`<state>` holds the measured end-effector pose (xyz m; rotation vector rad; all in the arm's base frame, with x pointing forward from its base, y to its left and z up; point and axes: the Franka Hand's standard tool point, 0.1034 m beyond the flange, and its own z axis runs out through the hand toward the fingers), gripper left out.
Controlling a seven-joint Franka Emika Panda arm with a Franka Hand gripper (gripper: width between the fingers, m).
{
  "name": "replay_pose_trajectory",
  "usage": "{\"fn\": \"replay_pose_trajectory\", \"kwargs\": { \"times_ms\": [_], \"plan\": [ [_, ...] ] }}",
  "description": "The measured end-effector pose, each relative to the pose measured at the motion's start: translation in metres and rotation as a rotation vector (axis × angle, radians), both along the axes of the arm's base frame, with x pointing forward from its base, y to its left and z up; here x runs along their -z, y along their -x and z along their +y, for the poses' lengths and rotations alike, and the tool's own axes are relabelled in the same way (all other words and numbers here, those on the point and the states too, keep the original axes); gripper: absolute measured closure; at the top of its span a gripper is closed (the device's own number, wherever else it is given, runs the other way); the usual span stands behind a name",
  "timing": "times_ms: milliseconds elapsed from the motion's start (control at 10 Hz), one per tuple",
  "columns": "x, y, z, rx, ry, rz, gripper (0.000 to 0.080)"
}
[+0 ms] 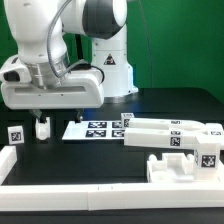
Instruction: Assemble chair
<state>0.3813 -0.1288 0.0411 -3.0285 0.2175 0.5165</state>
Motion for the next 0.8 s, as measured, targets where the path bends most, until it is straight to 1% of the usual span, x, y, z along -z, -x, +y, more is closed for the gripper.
{"fn": "replay_pose_trajectory", "kwargs": {
  "times_ms": [100, 300, 500, 600, 800],
  "plan": [
    [0.000, 0.001, -0.001, 0.000, 0.001, 0.001, 0.0151],
    [0.000, 0.009, -0.014, 0.015, 0.004, 0.008, 0.0151],
    [0.001, 0.014, -0.021, -0.012, -0.005, 0.004, 0.0151],
    [0.003, 0.019, -0.027, -0.031, -0.007, -0.003, 0.0151],
    [0.015, 0.027, -0.036, -0.060, 0.004, -0.004, 0.0151]
  ]
}}
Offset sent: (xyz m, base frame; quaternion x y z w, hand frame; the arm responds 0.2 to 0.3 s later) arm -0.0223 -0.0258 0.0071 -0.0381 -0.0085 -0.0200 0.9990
